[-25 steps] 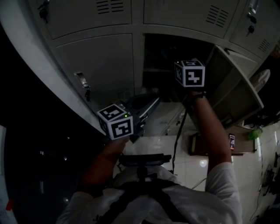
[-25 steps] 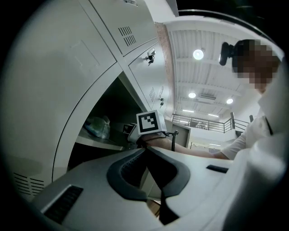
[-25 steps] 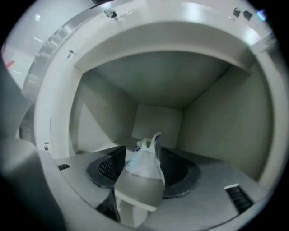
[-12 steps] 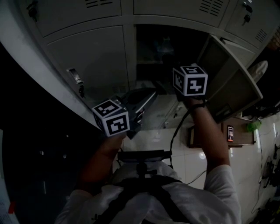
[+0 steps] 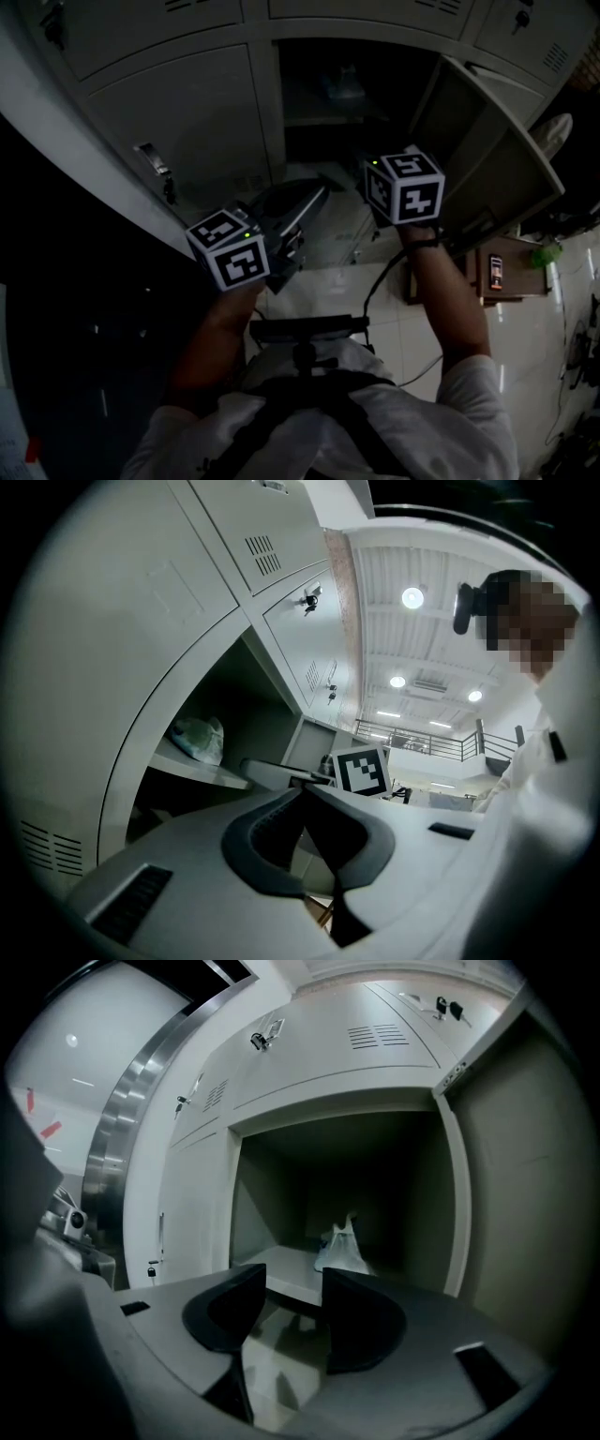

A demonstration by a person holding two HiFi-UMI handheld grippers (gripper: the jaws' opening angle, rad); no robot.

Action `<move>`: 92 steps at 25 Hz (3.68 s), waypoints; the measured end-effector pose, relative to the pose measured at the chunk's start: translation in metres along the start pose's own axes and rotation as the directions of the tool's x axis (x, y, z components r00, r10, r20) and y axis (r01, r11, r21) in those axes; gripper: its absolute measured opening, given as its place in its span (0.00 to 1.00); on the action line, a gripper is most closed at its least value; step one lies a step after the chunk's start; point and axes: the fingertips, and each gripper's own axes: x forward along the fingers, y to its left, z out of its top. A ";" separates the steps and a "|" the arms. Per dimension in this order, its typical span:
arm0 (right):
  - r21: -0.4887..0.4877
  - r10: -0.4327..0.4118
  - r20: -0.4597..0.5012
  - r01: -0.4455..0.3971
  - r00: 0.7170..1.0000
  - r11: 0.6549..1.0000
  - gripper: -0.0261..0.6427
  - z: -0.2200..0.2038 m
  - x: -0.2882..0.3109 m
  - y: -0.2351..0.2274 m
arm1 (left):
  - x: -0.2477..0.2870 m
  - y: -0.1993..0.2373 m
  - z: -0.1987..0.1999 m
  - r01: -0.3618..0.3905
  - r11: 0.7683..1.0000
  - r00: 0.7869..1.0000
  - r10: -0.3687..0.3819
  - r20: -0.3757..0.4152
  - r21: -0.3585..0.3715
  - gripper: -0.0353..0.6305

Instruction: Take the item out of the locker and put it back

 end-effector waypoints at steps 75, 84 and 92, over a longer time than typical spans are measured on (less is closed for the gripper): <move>0.261 -0.019 -0.073 0.037 0.997 0.965 0.06 -0.107 -0.126 0.064 | -0.070 -0.028 -0.075 0.021 0.983 0.999 -0.026 -0.027 -0.181 0.06; 0.300 -0.032 -0.148 0.076 0.988 0.951 0.06 -0.146 -0.136 0.096 | -0.102 -0.026 -0.104 0.030 0.969 0.997 -0.045 -0.057 -0.246 0.06; 0.323 -0.073 -0.165 0.124 0.984 0.938 0.06 -0.162 -0.166 0.107 | -0.122 -0.052 -0.138 0.042 0.955 0.991 -0.076 -0.108 -0.292 0.06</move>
